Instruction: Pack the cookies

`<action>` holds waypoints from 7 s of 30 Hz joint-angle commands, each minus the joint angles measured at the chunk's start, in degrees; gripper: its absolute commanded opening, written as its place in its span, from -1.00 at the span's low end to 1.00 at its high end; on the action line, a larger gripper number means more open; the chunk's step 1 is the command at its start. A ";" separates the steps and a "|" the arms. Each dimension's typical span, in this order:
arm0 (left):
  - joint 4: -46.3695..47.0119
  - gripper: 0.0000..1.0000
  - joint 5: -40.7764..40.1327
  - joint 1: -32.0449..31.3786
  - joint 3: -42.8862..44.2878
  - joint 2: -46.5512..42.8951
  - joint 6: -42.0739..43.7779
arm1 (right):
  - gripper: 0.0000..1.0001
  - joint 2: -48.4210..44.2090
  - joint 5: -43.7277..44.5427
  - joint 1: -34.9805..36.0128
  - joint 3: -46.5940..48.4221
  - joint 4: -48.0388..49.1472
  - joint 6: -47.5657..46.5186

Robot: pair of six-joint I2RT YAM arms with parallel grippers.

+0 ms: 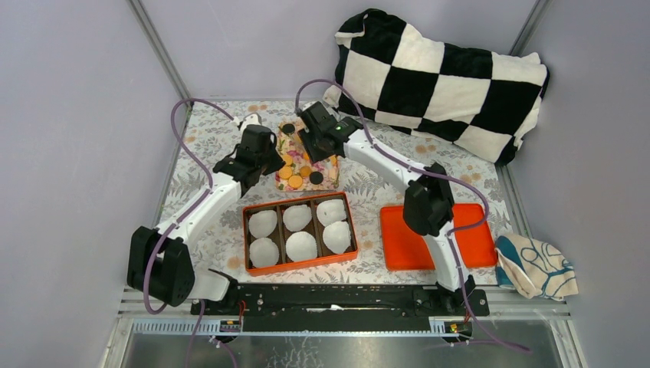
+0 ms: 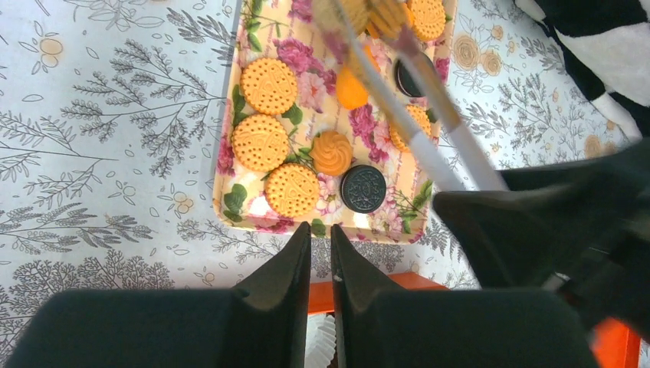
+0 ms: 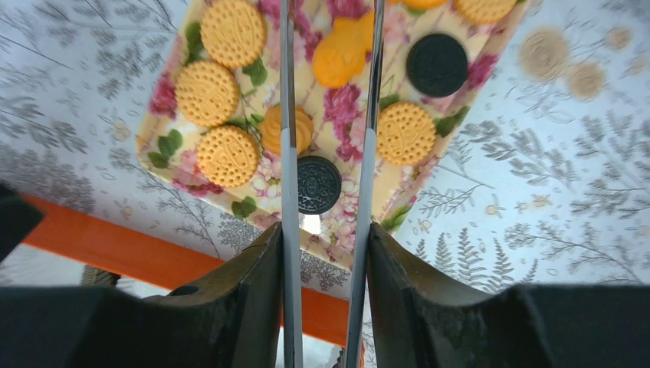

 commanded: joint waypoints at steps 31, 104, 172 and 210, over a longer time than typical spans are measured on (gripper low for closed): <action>1.01 -0.64 4.33 0.05 1.92 0.94 -1.07 | -1.00 -55.13 -1.48 14.37 -46.01 -12.92 16.46; 0.99 -0.56 2.05 -0.29 1.07 -1.24 1.12 | -0.30 -28.04 7.30 2.41 -33.60 4.92 4.57; 2.60 -0.58 7.87 5.94 -1.59 -2.00 -1.78 | -1.00 -41.50 -2.79 10.29 -28.91 -5.93 2.76; 2.71 -0.53 10.88 6.43 -0.72 -3.41 -0.04 | 0.00 -37.22 0.54 20.34 -34.02 -6.73 5.83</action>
